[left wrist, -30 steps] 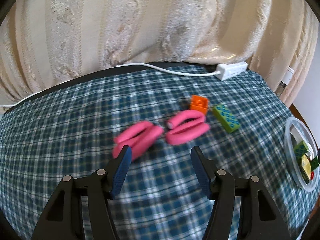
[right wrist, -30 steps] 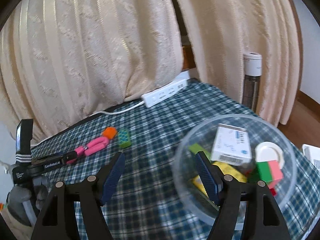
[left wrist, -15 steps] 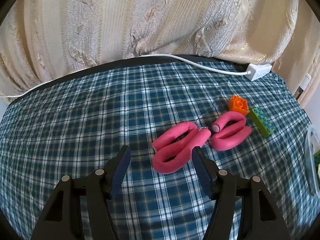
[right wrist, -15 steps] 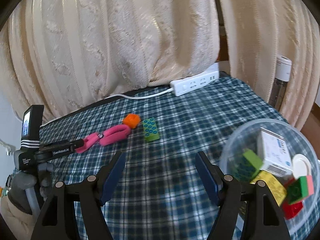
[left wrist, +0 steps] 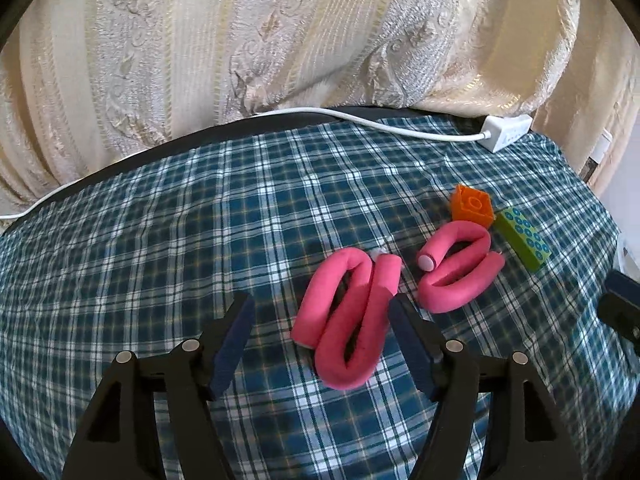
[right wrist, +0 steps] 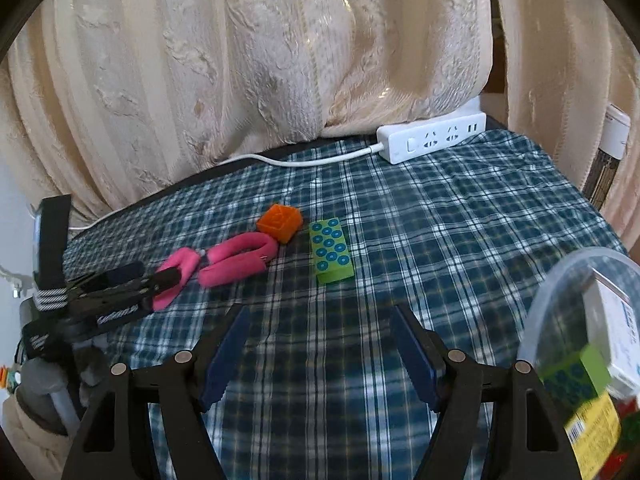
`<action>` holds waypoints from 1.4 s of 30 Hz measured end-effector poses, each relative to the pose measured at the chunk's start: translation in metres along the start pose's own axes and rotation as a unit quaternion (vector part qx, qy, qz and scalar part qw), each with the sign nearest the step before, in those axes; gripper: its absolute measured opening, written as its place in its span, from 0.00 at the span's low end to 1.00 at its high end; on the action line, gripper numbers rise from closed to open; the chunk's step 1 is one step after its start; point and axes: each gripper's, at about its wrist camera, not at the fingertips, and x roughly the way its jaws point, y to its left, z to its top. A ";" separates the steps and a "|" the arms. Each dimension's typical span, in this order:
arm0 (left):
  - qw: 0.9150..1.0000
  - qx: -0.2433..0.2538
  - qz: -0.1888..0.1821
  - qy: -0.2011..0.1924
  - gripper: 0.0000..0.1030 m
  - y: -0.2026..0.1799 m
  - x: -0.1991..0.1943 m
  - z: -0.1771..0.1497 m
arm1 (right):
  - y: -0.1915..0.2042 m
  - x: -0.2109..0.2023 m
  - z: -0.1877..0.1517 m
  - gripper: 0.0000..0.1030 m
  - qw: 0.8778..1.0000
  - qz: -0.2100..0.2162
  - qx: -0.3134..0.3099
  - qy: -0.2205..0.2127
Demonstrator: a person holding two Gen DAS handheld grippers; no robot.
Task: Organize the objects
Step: 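Grasp a pink foam loop with the left gripper while the right gripper grasps the small green dotted brick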
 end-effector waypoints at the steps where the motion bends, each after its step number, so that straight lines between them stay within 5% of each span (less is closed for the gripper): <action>1: 1.000 0.001 0.000 0.001 0.69 0.000 0.002 0.000 | 0.000 0.003 0.002 0.74 1.000 -0.001 -0.001 0.001; 27: 1.000 -0.014 0.011 0.010 0.75 0.007 0.018 -0.002 | 0.006 0.080 0.034 0.73 0.997 -0.049 -0.043 0.029; 33: 1.000 -0.004 0.004 0.000 0.55 0.003 0.015 -0.003 | 0.008 0.086 0.036 0.57 0.997 -0.052 -0.051 0.030; 38: 1.000 -0.016 0.010 -0.002 0.53 0.006 0.014 -0.003 | 0.002 0.084 0.038 0.36 0.998 -0.042 -0.040 0.026; 42: 0.999 -0.030 0.016 -0.004 0.52 0.010 0.013 -0.003 | -0.001 0.083 0.036 0.31 0.998 -0.038 -0.036 0.025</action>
